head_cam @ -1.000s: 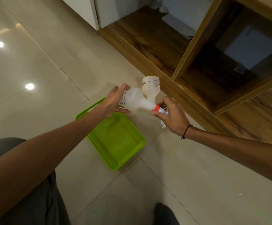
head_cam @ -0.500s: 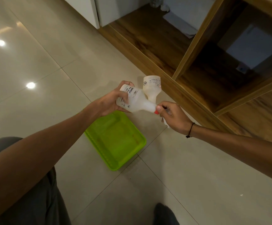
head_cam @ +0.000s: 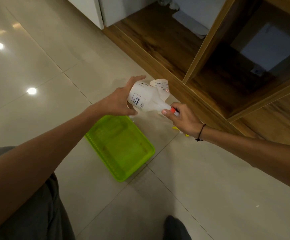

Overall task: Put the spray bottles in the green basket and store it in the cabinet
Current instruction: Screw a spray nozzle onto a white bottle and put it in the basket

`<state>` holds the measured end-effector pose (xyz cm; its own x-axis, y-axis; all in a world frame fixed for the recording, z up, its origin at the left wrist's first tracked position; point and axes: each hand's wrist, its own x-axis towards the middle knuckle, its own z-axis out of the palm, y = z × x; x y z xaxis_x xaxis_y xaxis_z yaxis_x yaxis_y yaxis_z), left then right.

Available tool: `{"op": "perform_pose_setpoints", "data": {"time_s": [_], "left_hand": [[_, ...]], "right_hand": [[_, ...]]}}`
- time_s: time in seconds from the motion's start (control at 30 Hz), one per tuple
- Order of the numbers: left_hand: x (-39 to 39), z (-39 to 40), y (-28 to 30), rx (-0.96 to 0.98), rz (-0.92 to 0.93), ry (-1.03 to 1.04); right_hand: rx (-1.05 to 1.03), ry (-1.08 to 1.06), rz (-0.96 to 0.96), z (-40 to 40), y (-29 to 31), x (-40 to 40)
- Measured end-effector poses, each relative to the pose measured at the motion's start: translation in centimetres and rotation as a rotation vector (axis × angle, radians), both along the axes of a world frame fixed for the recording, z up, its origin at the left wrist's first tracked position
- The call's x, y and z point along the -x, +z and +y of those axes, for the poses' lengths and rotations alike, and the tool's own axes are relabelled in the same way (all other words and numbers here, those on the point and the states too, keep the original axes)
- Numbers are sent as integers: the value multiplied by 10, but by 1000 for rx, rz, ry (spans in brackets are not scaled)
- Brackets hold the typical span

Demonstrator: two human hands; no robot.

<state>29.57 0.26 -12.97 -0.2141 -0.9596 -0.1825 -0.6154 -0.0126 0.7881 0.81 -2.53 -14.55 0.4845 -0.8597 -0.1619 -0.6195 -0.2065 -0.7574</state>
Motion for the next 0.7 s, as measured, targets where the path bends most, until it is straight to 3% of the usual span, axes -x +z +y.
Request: {"op": "perform_pose_setpoints", "data": {"time_s": [0.1,0.17,0.27,0.4,0.47,0.6,0.7], "left_hand": [[-13,-4,5,-471,370,-16],[-16,-9,8,-598,421,57],[-18,-12,4,-553,423,120],[-31,-6,-3,-496,588,-80],[-32,-3,-1,-482,643,-86],[-22,-4,7,-609,476,76],[-28,-3,1,-553,481,19]], "right_hand": [[164,45,-6,0,0,-2],[264,84,51,2,1,-4],[287,104,96,-1,4,-4],[86,146,16,-6,5,5],[70,132,3,-5,3,5],[241,135,35,-6,3,-4],[215,169,45,-7,2,-2]]}}
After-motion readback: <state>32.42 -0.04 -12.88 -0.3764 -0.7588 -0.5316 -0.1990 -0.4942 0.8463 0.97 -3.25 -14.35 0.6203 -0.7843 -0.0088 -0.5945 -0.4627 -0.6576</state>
